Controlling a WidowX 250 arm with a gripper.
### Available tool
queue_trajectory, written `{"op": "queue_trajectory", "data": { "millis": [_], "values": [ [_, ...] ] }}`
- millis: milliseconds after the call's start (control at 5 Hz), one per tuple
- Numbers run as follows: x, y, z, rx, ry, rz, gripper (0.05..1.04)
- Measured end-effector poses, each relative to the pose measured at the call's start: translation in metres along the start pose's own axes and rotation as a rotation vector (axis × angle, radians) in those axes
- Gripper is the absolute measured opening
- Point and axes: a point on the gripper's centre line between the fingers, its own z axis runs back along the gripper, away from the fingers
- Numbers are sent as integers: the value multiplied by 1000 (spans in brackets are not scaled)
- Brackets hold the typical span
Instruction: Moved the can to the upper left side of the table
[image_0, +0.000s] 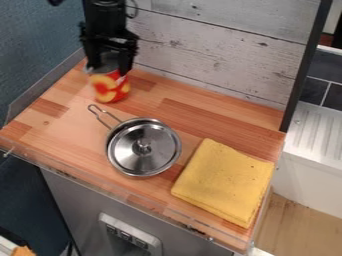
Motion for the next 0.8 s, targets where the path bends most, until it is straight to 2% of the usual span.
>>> {"op": "queue_trajectory", "data": {
  "millis": [200, 800],
  "values": [
    [-6, 4, 17, -52, -26, 12, 1000],
    [-26, 1, 33, 17, -81, -49, 1000]
  ]
}}
